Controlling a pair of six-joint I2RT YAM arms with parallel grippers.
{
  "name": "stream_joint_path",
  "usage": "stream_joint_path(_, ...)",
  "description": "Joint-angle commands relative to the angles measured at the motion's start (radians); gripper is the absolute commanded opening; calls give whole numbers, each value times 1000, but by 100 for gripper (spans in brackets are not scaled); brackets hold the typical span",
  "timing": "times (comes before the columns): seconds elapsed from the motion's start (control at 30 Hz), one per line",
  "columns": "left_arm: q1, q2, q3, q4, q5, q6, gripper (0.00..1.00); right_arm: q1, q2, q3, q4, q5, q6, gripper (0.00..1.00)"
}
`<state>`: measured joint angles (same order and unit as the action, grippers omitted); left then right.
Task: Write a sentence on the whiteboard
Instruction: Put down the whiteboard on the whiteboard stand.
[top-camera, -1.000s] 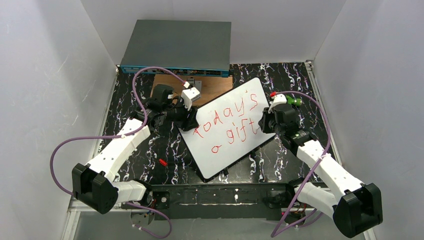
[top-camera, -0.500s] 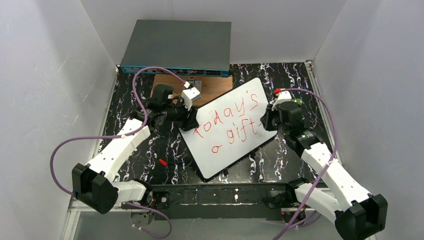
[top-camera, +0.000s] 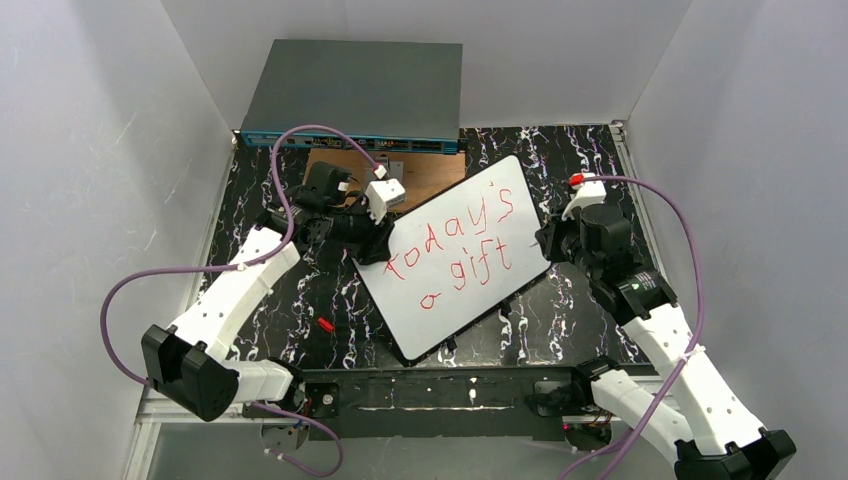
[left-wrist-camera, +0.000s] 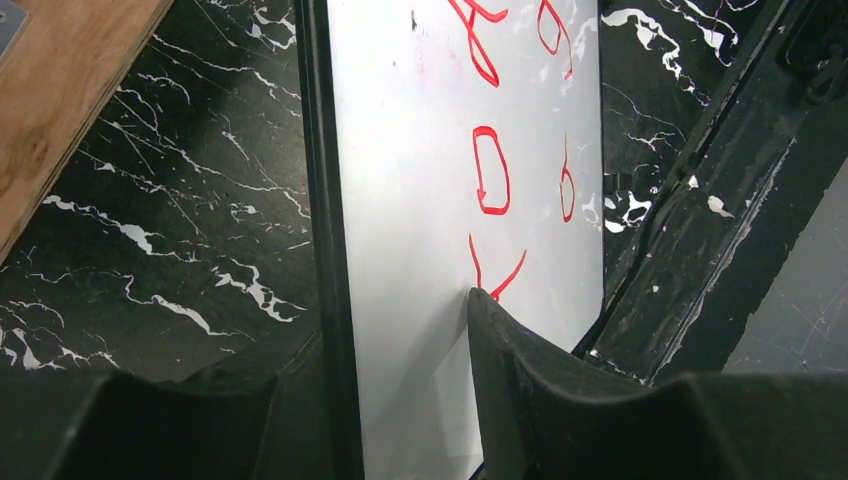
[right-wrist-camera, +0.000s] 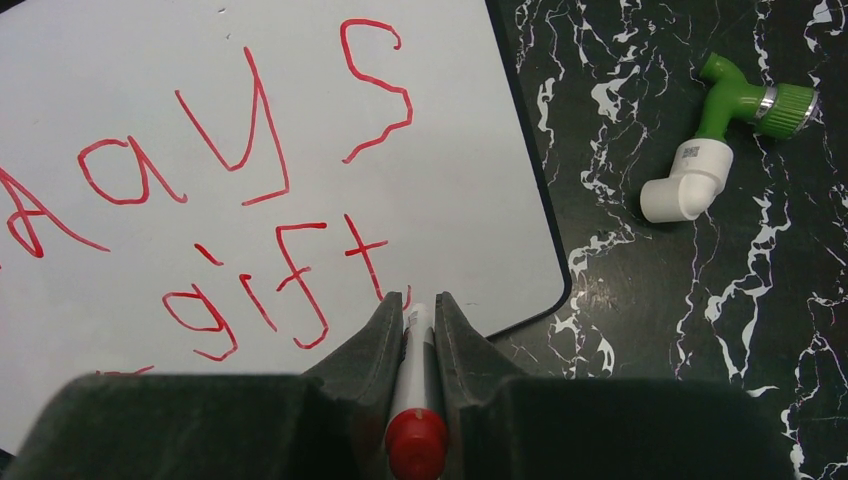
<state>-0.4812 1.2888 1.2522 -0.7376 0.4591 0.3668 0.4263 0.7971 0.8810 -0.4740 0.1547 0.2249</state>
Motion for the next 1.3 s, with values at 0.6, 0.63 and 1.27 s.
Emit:
stream_joint_path(0.6,-8,79,-71,133,-106,90,1,-3,25,38,81,23,26,1)
stream_joint_path(0.63,-9,81,-72,133,-109,89,2,-3,25,37,81,22,25,1)
stream_joint_path(1.27,-7,-5,-228,212,-201,104,24,-3,30,20,90,19,21,1)
